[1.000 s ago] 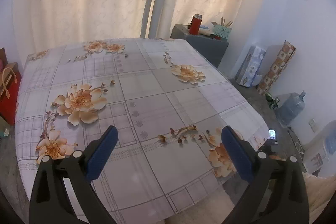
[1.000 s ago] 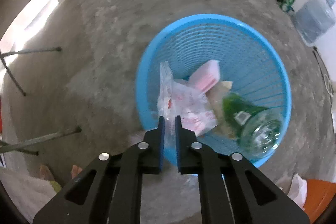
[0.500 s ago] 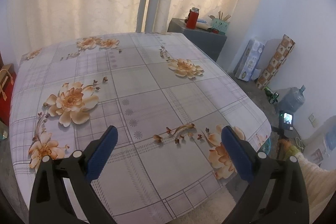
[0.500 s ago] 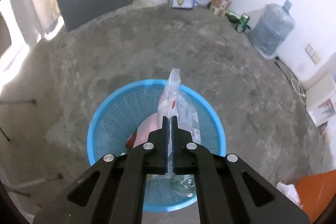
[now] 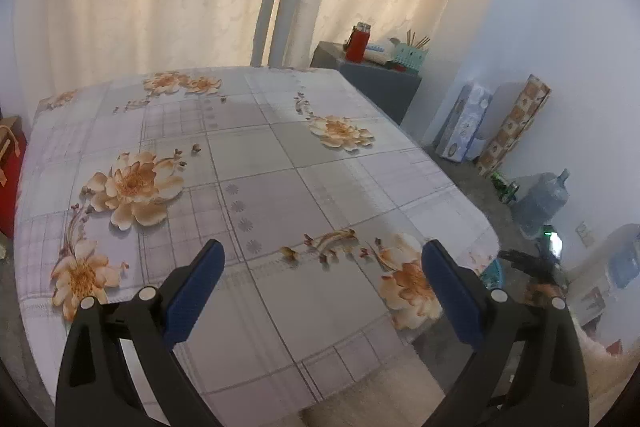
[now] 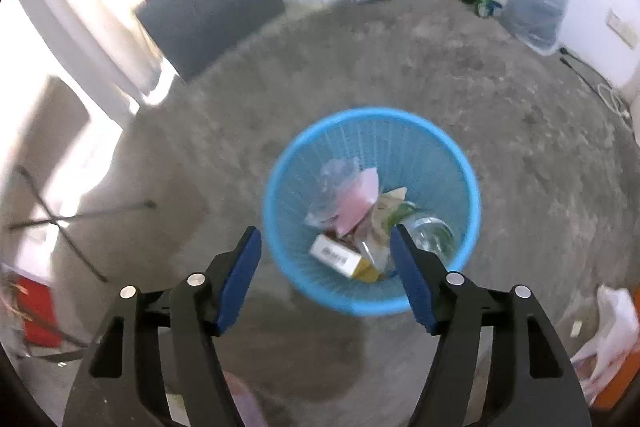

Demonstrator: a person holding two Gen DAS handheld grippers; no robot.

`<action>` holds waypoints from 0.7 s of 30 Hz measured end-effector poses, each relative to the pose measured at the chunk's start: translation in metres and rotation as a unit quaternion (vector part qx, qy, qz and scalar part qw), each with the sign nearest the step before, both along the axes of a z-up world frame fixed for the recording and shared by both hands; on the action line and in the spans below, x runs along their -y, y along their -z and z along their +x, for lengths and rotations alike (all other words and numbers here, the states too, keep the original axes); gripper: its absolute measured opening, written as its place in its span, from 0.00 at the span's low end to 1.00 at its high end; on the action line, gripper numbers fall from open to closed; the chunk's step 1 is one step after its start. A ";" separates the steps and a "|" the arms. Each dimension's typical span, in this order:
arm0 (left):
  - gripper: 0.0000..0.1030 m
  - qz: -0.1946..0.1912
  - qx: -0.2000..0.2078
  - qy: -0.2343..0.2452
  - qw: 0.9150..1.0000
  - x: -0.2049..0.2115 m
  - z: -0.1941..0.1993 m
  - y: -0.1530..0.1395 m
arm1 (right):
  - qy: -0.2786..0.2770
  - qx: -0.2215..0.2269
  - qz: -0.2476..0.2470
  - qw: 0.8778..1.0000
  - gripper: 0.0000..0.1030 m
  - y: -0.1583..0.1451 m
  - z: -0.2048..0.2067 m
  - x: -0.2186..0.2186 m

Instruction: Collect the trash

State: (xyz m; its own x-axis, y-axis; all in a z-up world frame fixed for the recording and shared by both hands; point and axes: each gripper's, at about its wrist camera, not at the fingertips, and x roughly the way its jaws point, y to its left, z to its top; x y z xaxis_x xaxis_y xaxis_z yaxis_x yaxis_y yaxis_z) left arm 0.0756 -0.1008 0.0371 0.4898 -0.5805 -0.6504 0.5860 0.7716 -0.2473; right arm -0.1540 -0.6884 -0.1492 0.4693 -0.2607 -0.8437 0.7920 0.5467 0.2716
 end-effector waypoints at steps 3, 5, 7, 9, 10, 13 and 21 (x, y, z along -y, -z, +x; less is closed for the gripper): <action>0.94 -0.007 0.010 0.006 1.000 -0.004 -0.015 -0.003 | -0.011 0.040 -0.020 0.999 0.75 -0.049 -0.027 -0.036; 0.94 -0.007 0.018 0.009 1.000 -0.005 -0.026 -0.006 | -0.029 0.056 -0.042 0.997 0.83 -0.078 -0.039 -0.074; 0.94 -0.006 0.025 0.008 1.000 -0.005 -0.036 -0.006 | -0.054 0.066 -0.063 0.994 0.90 -0.102 -0.044 -0.109; 0.94 0.006 0.039 -0.002 0.999 -0.003 -0.048 -0.005 | -0.069 0.069 -0.088 0.991 0.92 -0.121 -0.046 -0.150; 0.94 0.017 0.048 -0.011 0.999 -0.001 -0.054 -0.004 | -0.069 0.061 -0.107 0.990 0.92 -0.127 -0.048 -0.166; 0.94 0.030 0.055 -0.013 0.998 0.006 -0.070 0.002 | -0.067 0.050 -0.141 0.986 0.92 -0.139 -0.045 -0.209; 0.94 0.080 0.095 -0.063 0.990 0.025 -0.109 0.003 | -0.108 0.074 -0.188 0.973 0.92 -0.153 -0.047 -0.282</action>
State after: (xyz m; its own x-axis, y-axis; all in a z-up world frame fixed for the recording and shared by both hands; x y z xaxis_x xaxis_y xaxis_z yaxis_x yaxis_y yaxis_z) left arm -0.0334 -0.1259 0.0345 0.6735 -0.4040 -0.6190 0.5071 0.8618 -0.0107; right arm -0.2006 -0.4061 0.0038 0.6561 -0.4189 -0.6277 0.6146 0.7793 0.1224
